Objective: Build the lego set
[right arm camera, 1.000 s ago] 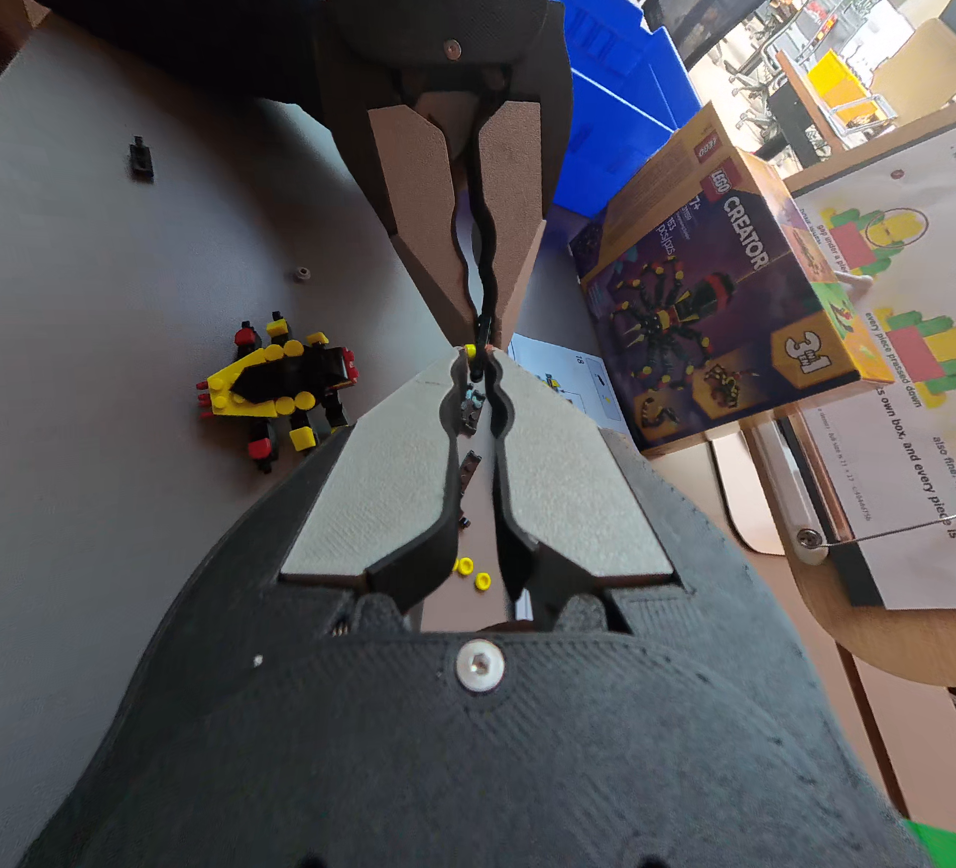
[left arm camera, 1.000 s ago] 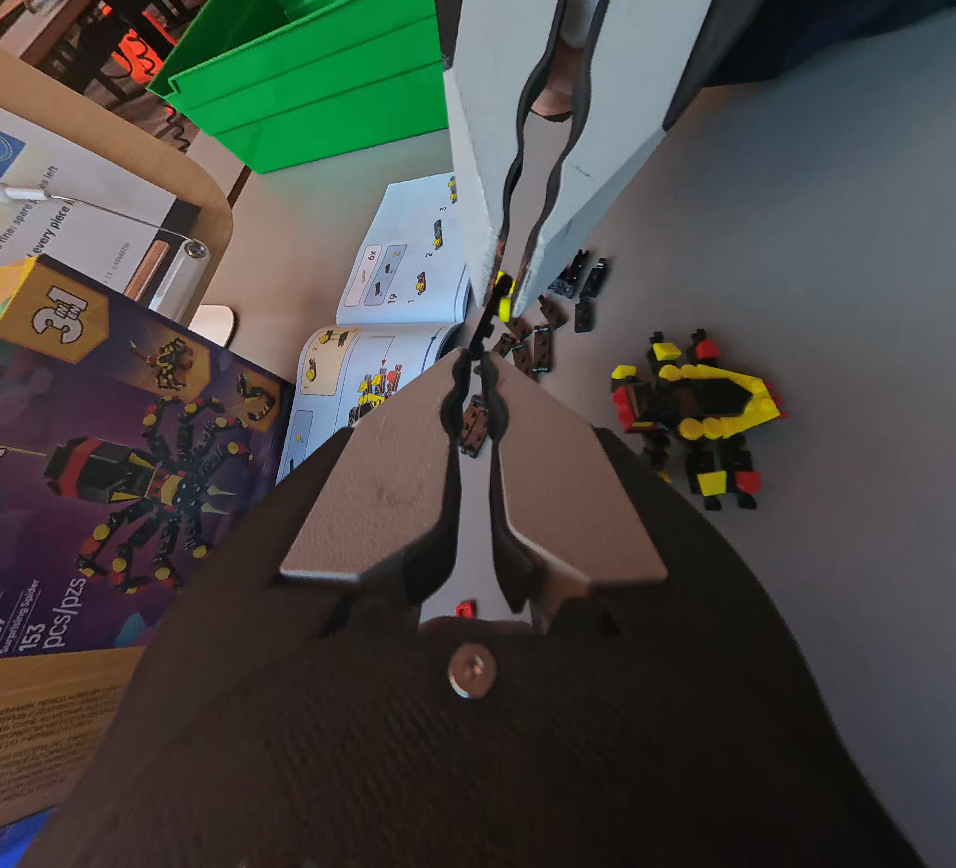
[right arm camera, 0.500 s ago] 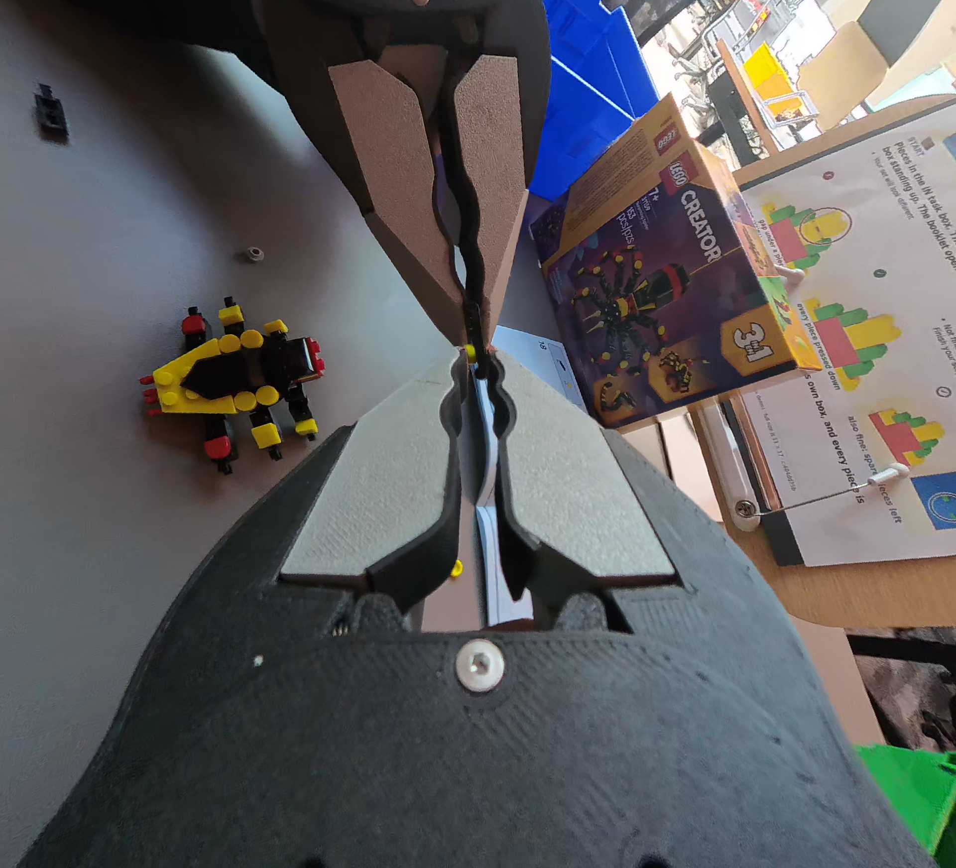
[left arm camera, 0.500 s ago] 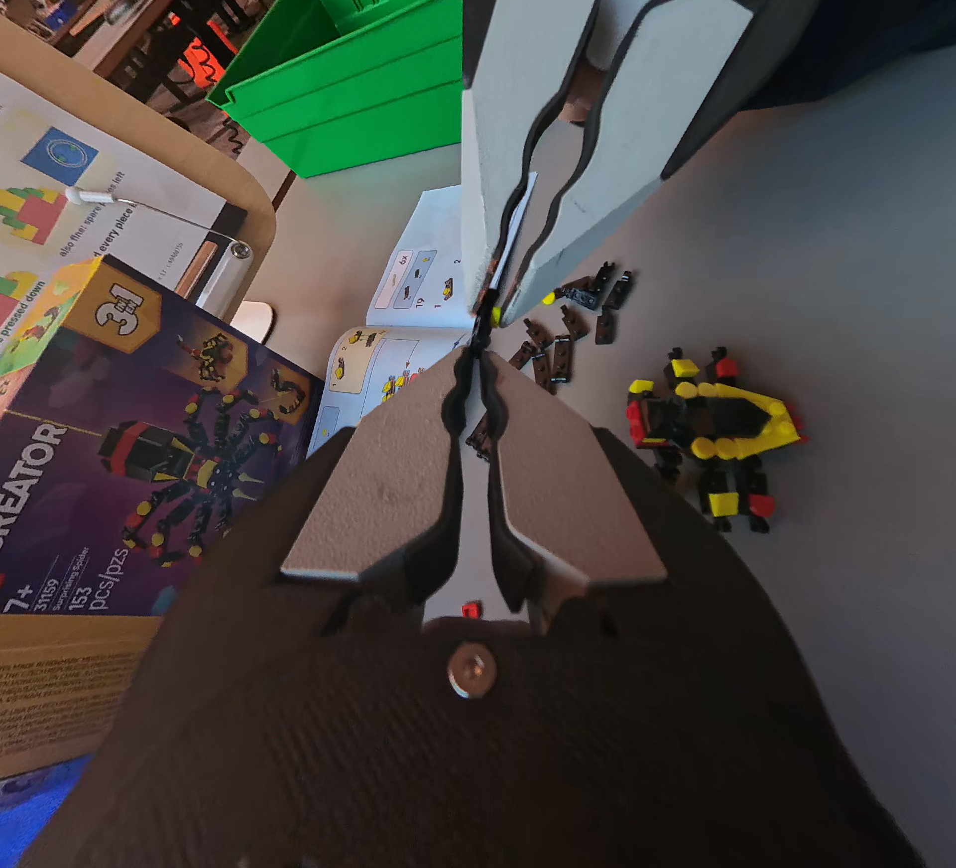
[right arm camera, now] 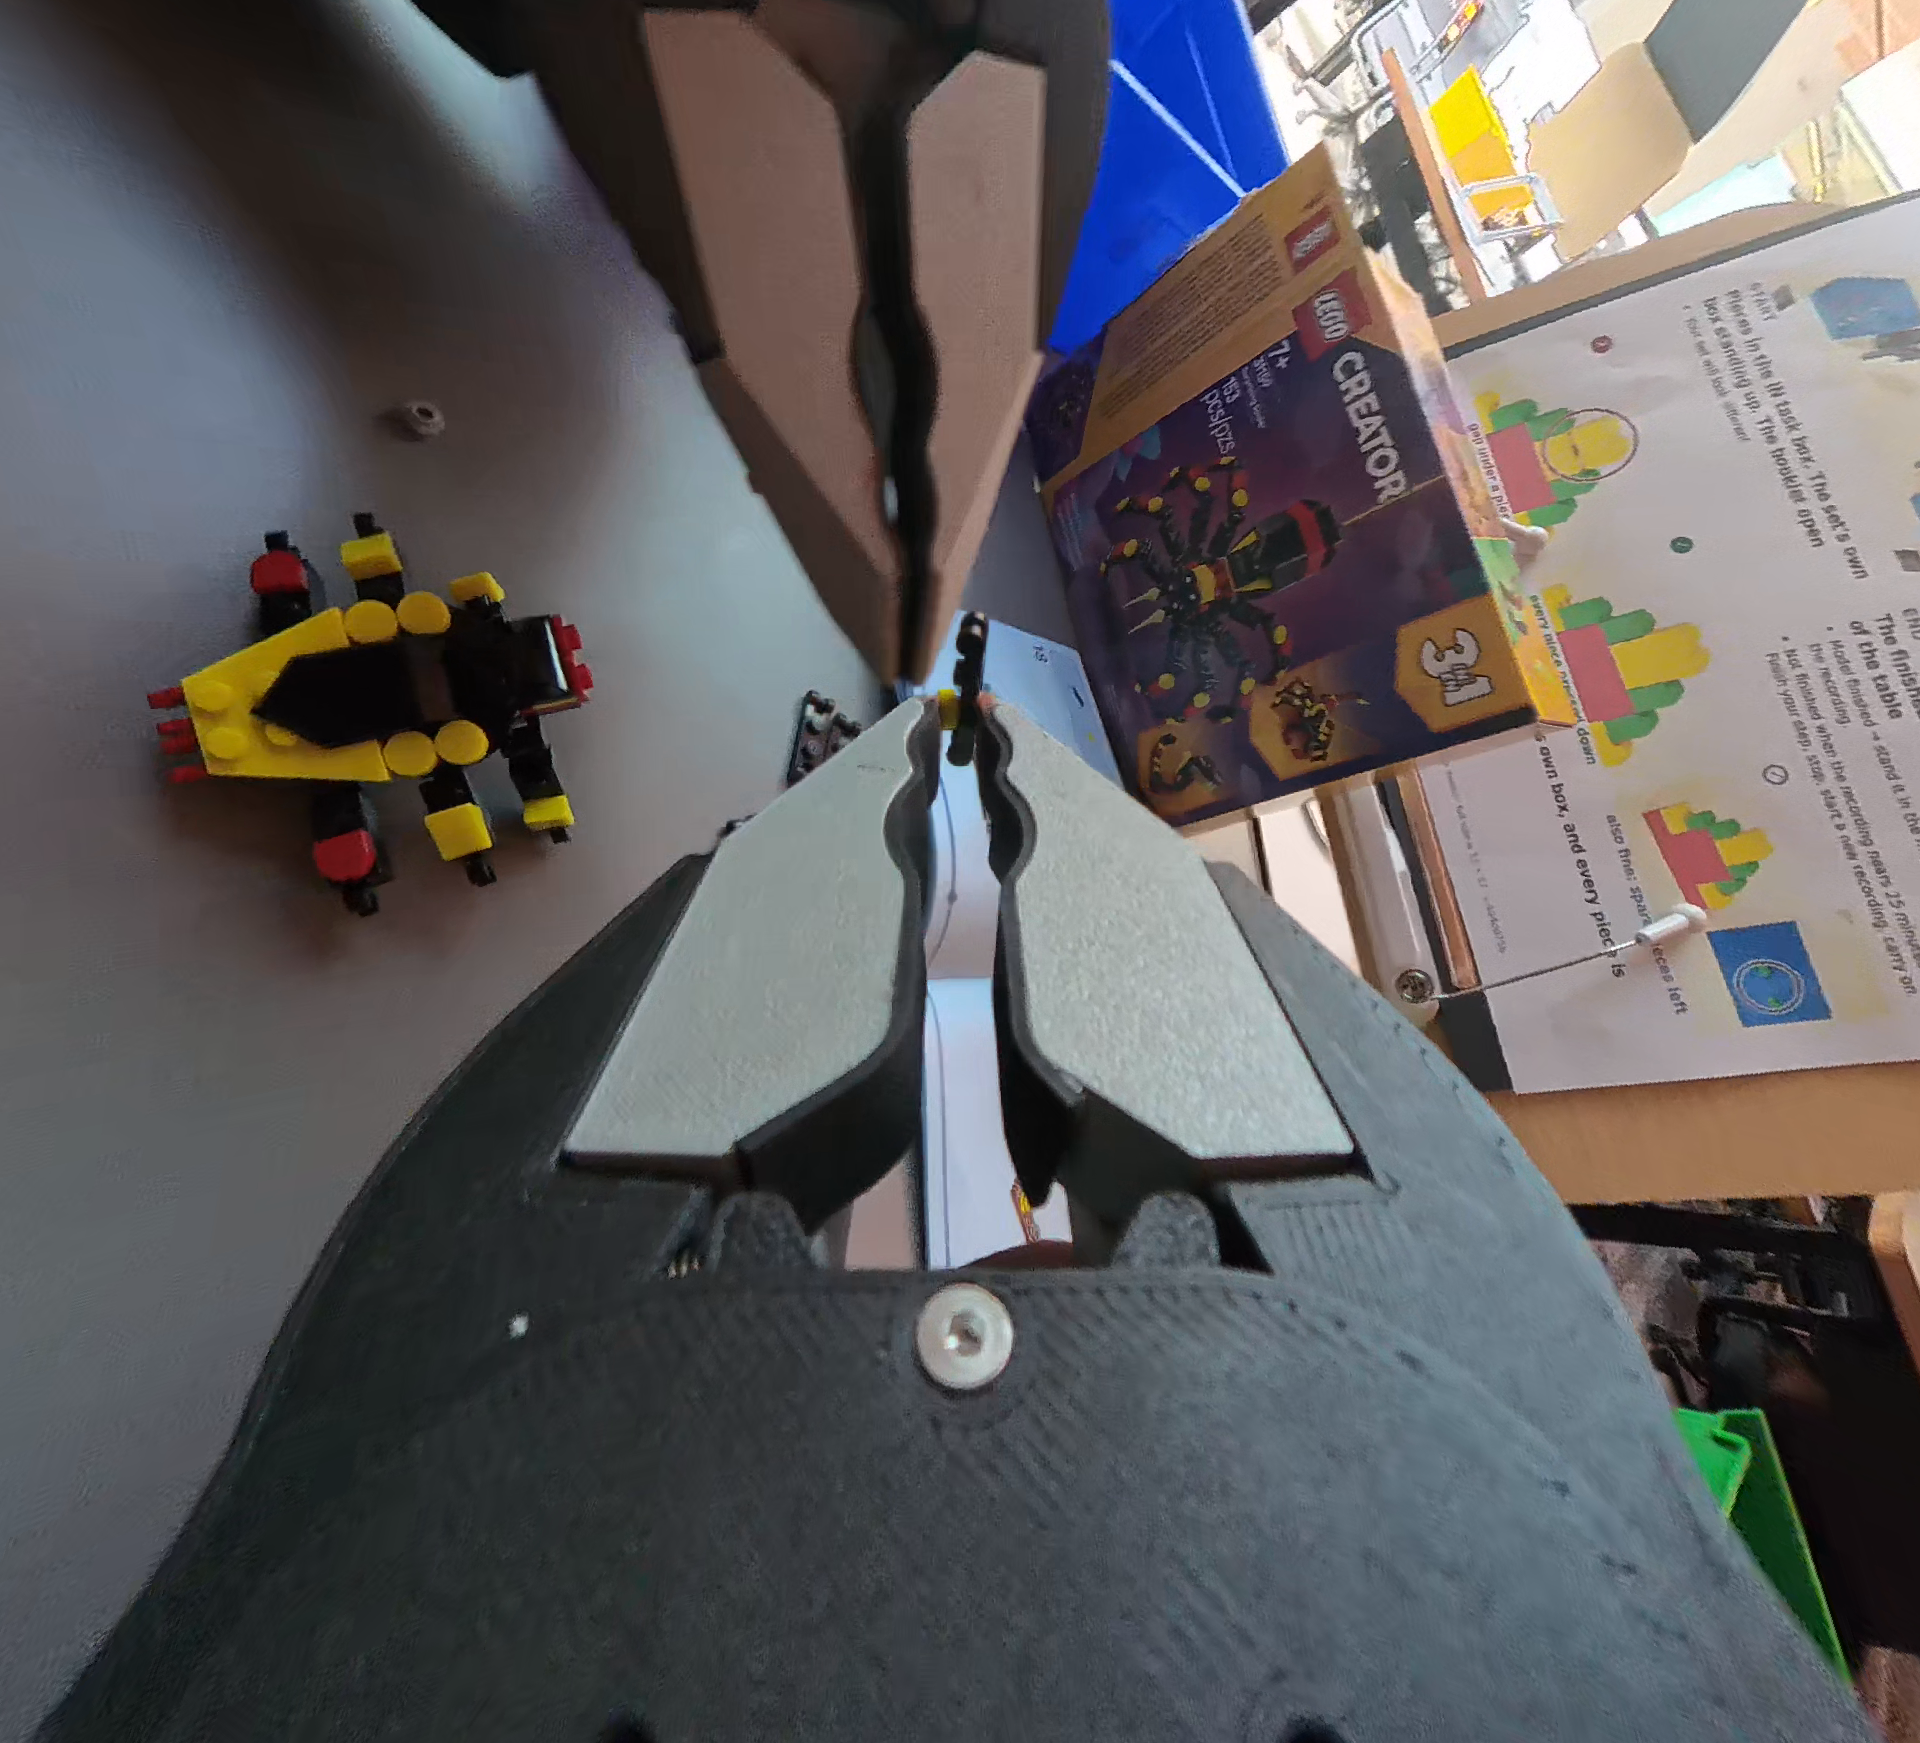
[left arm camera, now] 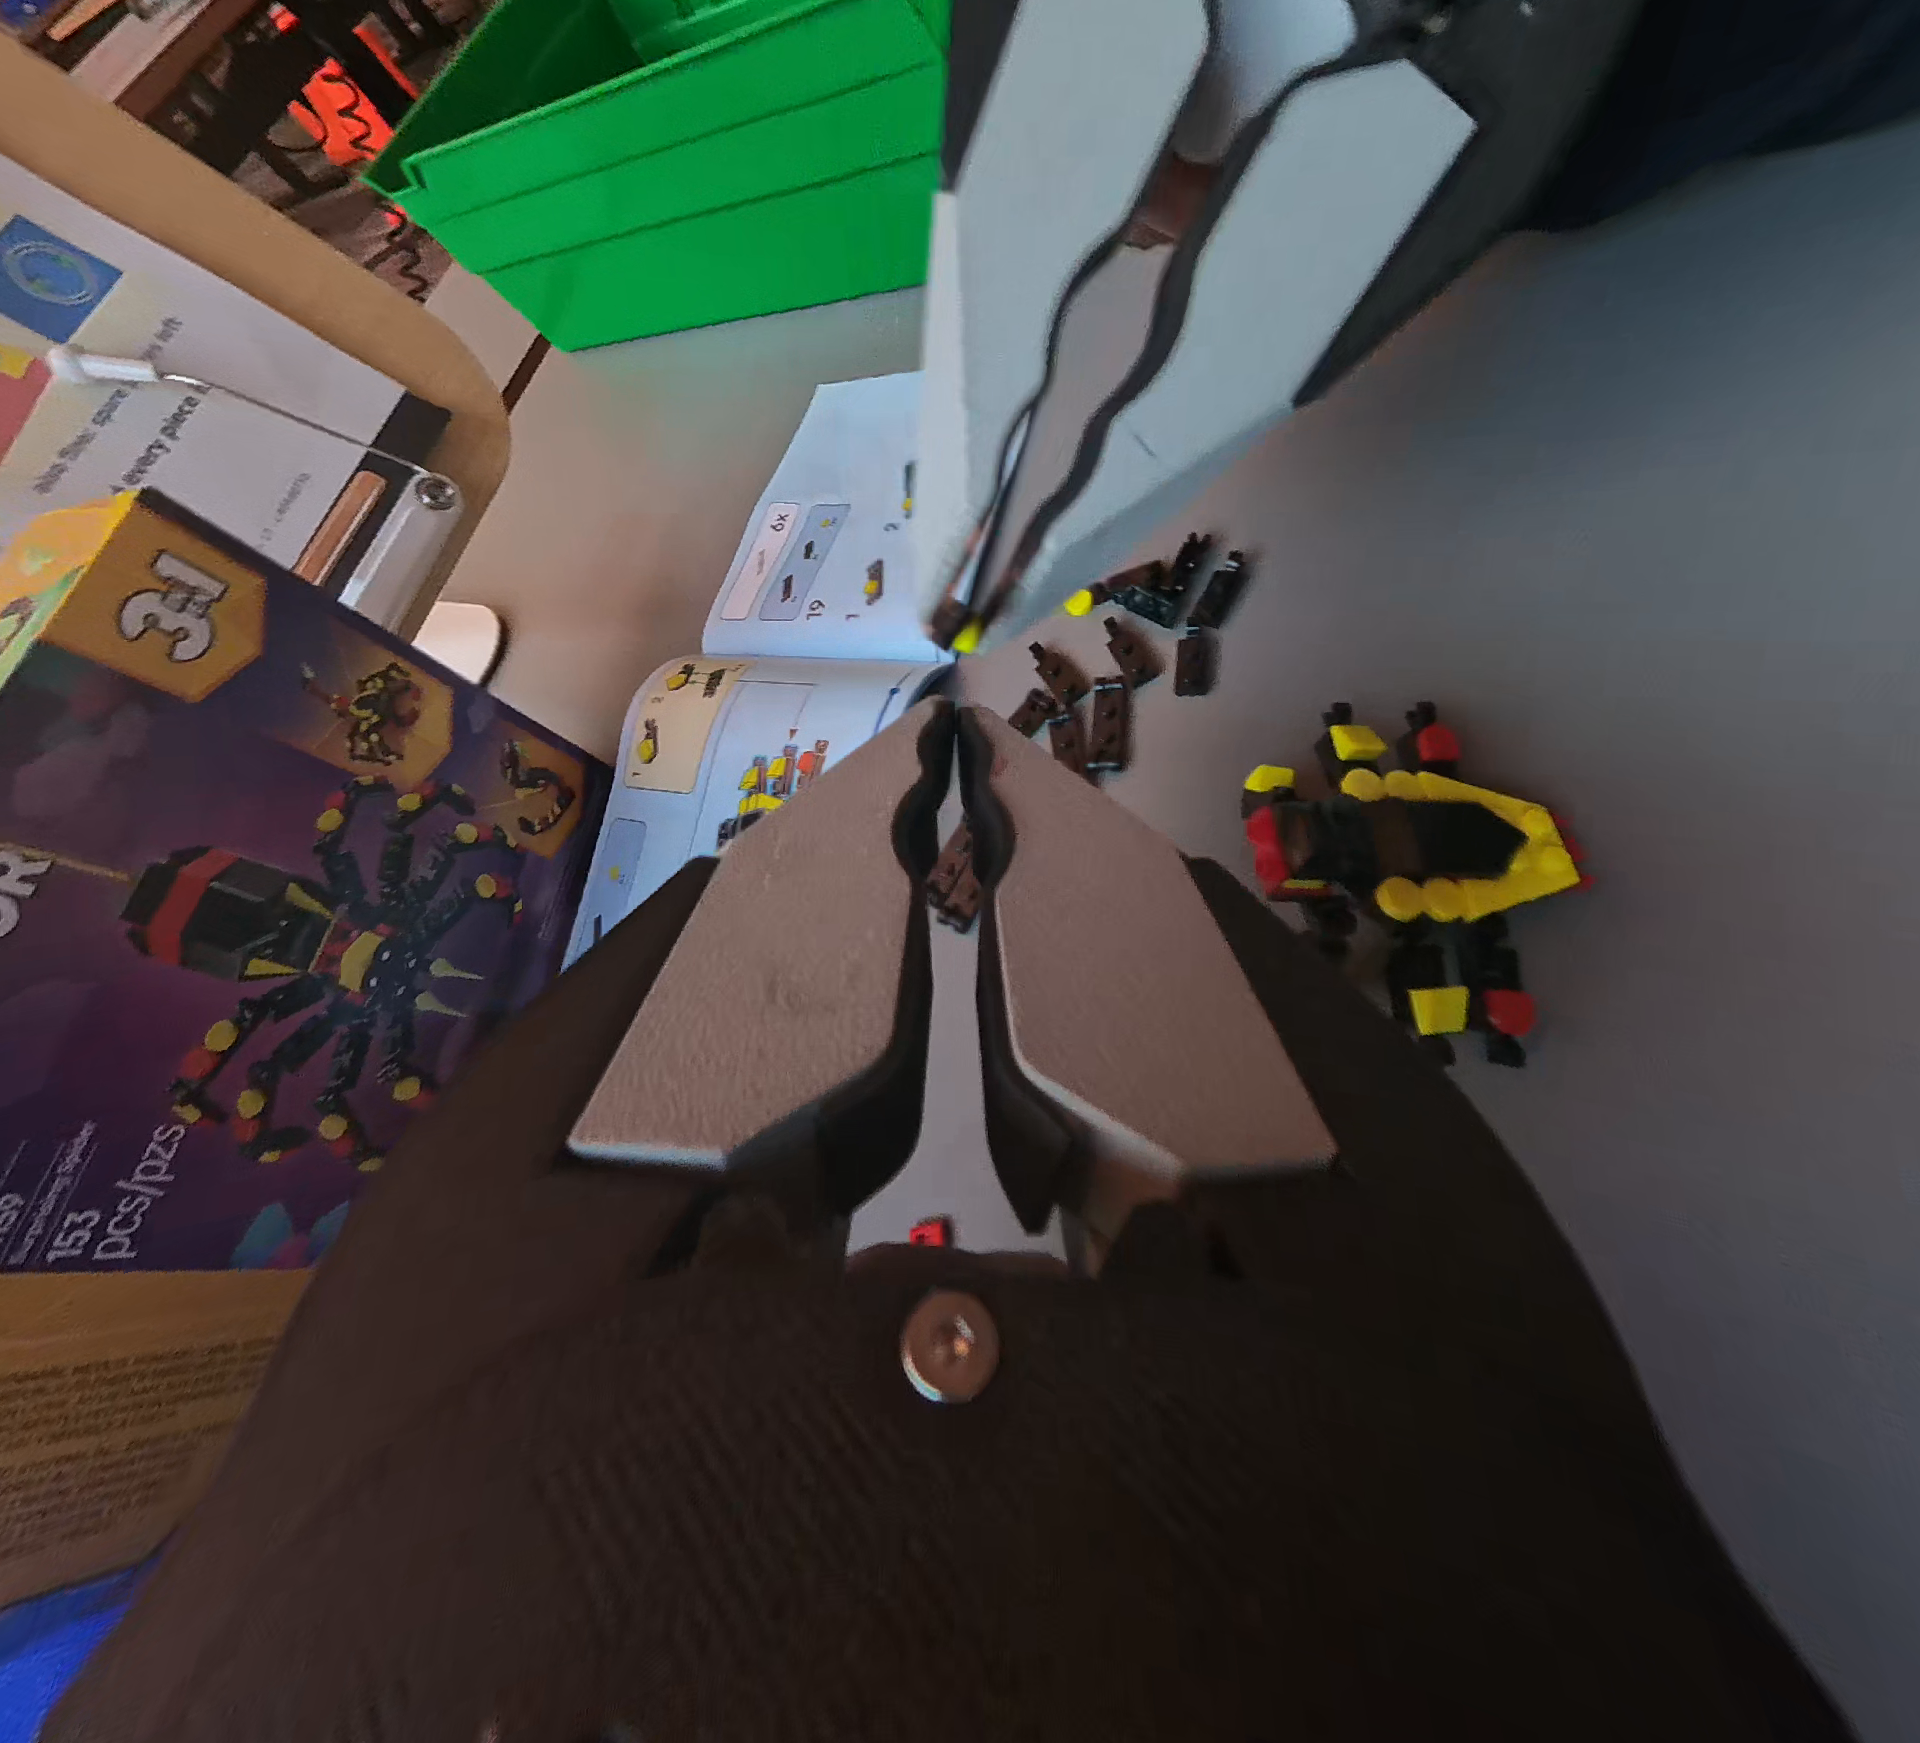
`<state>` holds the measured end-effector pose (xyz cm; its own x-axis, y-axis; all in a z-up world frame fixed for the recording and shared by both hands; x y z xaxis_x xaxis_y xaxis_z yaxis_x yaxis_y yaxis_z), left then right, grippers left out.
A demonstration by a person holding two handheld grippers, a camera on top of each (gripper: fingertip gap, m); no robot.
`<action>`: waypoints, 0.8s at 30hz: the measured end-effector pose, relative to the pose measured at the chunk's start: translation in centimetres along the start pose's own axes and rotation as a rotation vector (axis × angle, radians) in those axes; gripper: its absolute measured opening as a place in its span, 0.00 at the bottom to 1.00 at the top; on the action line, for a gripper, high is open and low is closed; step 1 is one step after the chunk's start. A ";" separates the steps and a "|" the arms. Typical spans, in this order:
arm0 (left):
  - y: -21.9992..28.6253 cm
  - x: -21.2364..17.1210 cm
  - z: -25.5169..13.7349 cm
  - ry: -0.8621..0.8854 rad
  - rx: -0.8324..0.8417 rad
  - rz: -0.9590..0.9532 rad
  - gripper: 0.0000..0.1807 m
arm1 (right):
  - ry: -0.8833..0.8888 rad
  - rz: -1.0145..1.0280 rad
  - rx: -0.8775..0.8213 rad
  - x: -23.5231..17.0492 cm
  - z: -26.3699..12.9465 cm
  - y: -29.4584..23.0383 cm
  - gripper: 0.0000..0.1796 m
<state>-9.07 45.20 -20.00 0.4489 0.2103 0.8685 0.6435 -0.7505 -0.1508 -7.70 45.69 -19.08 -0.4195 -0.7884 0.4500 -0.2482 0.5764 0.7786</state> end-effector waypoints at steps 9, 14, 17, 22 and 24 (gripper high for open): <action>0.0 -0.4 0.5 -0.010 0.024 0.043 0.03 | -0.044 -0.020 0.082 -0.6 0.8 -1.5 0.02; 0.4 -0.6 0.5 -0.015 0.021 0.077 0.02 | -0.038 -0.007 0.108 -0.6 0.8 -1.8 0.02; 0.6 -0.5 0.5 -0.014 0.012 0.085 0.01 | -0.032 -0.003 0.112 -0.6 0.8 -1.9 0.02; 1.0 -0.2 0.2 0.009 -0.025 0.078 0.04 | -0.030 0.004 0.119 -0.6 0.8 -1.9 0.02; 1.4 0.1 0.1 0.022 -0.043 0.072 0.04 | -0.035 0.002 0.127 -0.6 0.9 -2.1 0.02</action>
<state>-8.06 44.22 -20.22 0.4788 0.1417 0.8664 0.5825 -0.7896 -0.1928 -7.70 45.19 -21.39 -0.4495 -0.7805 0.4344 -0.3546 0.6022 0.7153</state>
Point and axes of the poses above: each gripper's, where its closed fingertips meet, z out along the fingers, x out of its top, y = z × x across the jaws, the point moved 1 cm from there along -z, back along the fingers, and after that the axes turned 14 degrees about -z, right-handed, at the moved point
